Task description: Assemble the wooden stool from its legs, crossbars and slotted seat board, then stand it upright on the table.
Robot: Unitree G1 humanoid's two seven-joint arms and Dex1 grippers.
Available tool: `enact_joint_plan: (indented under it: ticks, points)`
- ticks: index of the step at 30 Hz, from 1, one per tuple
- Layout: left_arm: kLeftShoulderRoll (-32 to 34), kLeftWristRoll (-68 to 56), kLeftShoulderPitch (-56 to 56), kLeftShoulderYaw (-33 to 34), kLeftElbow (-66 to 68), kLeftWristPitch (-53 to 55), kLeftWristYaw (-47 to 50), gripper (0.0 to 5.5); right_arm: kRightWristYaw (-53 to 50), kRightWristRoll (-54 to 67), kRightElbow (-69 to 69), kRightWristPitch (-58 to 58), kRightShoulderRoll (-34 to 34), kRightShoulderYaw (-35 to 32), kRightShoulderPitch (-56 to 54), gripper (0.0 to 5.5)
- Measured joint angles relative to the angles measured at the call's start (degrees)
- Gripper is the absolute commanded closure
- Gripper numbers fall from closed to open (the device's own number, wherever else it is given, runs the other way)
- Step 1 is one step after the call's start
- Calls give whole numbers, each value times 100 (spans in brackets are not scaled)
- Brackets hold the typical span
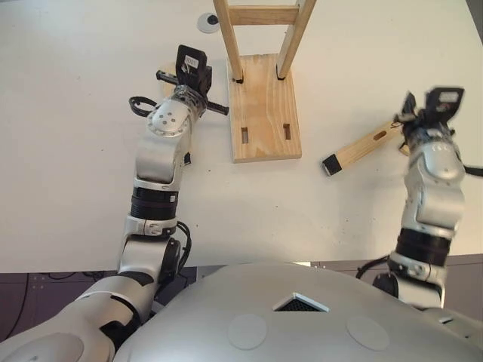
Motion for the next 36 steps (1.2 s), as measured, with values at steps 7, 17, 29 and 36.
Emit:
enact_joint_plan:
  ticks: [7, 17, 29, 36]
  points:
    - [-52, 60, 73, -12, 4, -120, 76, 550, -8, -110, 155, 319, -45, -99, 174, 308]
    - [-127, 117, 113, -28, 90, -220, 81, 550, 73, 201, 613, 698, -16, -273, 197, 377]
    - [-175, 137, 119, 20, 69, -223, 181, 550, 218, 689, 900, 1057, -460, -420, 93, 544]
    - [-171, 137, 109, 47, 60, -222, 180, 550, 0, 703, 1167, 256, -428, -284, -289, 549]
